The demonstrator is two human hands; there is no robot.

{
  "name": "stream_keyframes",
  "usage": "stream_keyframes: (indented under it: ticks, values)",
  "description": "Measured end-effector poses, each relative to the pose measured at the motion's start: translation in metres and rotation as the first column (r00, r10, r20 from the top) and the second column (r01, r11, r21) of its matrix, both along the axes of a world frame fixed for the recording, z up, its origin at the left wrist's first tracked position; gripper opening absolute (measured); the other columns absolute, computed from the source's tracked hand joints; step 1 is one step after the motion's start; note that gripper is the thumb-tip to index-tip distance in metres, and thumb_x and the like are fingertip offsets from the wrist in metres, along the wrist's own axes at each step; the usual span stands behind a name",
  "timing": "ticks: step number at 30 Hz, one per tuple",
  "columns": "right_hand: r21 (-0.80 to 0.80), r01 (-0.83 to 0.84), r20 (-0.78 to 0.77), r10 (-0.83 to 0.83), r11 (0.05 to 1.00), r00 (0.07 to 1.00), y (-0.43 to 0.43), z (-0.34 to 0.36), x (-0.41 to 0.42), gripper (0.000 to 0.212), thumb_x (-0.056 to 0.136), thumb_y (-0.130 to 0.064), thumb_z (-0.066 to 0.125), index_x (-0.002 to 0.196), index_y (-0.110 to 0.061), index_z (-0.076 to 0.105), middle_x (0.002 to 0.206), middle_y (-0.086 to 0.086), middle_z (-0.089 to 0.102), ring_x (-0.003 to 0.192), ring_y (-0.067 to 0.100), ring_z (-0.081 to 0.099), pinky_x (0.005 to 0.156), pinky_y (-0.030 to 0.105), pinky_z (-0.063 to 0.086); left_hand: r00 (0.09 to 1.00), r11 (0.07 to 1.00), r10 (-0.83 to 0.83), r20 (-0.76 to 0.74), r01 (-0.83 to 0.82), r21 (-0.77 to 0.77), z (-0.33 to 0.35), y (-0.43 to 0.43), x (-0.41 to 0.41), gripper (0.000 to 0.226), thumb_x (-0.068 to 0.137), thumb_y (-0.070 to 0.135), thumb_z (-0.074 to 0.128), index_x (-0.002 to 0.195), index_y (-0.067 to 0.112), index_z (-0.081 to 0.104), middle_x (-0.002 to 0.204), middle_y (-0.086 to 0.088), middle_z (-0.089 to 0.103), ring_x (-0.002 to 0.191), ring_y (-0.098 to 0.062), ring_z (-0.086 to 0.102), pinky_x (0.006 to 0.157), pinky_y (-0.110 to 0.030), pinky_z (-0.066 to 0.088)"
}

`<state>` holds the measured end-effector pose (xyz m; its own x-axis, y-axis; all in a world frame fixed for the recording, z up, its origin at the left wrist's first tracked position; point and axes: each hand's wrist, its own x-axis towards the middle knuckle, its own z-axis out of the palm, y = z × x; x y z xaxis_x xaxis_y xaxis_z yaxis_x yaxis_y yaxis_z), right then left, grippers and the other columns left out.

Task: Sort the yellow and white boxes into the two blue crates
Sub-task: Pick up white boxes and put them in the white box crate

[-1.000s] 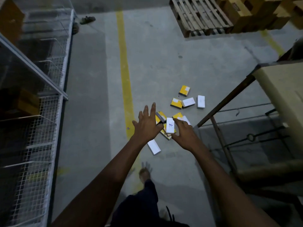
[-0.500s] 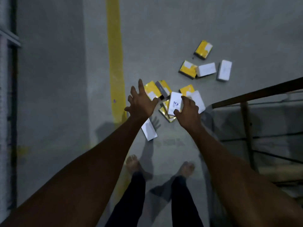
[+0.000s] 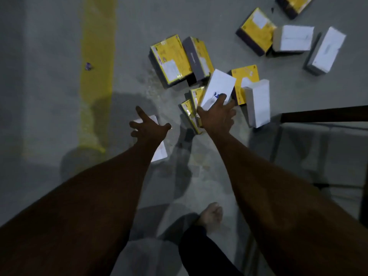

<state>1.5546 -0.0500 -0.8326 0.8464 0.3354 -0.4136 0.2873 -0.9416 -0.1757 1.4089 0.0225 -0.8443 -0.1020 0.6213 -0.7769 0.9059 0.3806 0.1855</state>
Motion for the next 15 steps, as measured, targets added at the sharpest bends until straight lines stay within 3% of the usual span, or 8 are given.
stream_keyframes:
  ticks: [3, 8, 12, 15]
  values:
    - [0.007, 0.059, 0.002, -0.059, 0.998, 0.998, 0.007, -0.034, 0.008, 0.087, 0.074, -0.058, 0.069, 0.142, -0.02, 0.029, 0.138, 0.02, 0.032, 0.12, 0.044, 0.038, 0.093, 0.051, 0.04, 1.0, 1.0, 0.011, -0.002, -0.011, -0.018, -0.04, -0.015, 0.001, 0.123, 0.075, 0.044, 0.08, 0.154, 0.027, -0.013, 0.154, -0.035, -0.004, 0.137, -0.059, 0.015, 0.111, -0.061, 0.022]
    - [-0.039, 0.114, -0.018, -0.115, 0.993, 0.993, 0.008, -0.066, 0.006, 0.107, 0.07, -0.054, 0.072, 0.152, -0.028, 0.009, 0.142, 0.022, 0.024, 0.121, 0.043, 0.036, 0.097, 0.051, 0.037, 0.996, 0.998, 0.06, -0.063, -0.06, 0.0, -0.078, -0.026, -0.004, 0.122, 0.076, 0.036, 0.081, 0.153, 0.032, -0.013, 0.156, -0.028, -0.01, 0.137, -0.056, 0.018, 0.108, -0.058, 0.031]
    - [0.014, 0.111, -0.038, -0.11, 0.994, 0.993, 0.005, -0.063, 0.006, 0.105, 0.071, -0.05, 0.074, 0.151, -0.03, 0.01, 0.139, 0.021, 0.026, 0.12, 0.042, 0.036, 0.095, 0.049, 0.038, 0.987, 0.99, 0.144, -0.071, -0.144, 0.004, -0.088, -0.027, -0.014, 0.124, 0.073, 0.035, 0.083, 0.15, 0.041, -0.015, 0.152, -0.028, 0.004, 0.129, -0.052, 0.03, 0.101, -0.06, 0.037]
    - [0.105, 0.295, -0.211, -0.268, 0.95, 0.94, 0.002, -0.04, 0.005, 0.102, 0.069, -0.046, 0.076, 0.149, -0.032, 0.014, 0.139, 0.019, 0.026, 0.121, 0.042, 0.036, 0.097, 0.05, 0.039, 0.992, 0.99, 0.124, -0.026, -0.122, 0.067, -0.066, -0.023, -0.017, 0.11, 0.083, 0.022, 0.074, 0.153, 0.031, -0.01, 0.146, -0.028, 0.019, 0.127, -0.048, 0.038, 0.101, -0.055, 0.039]
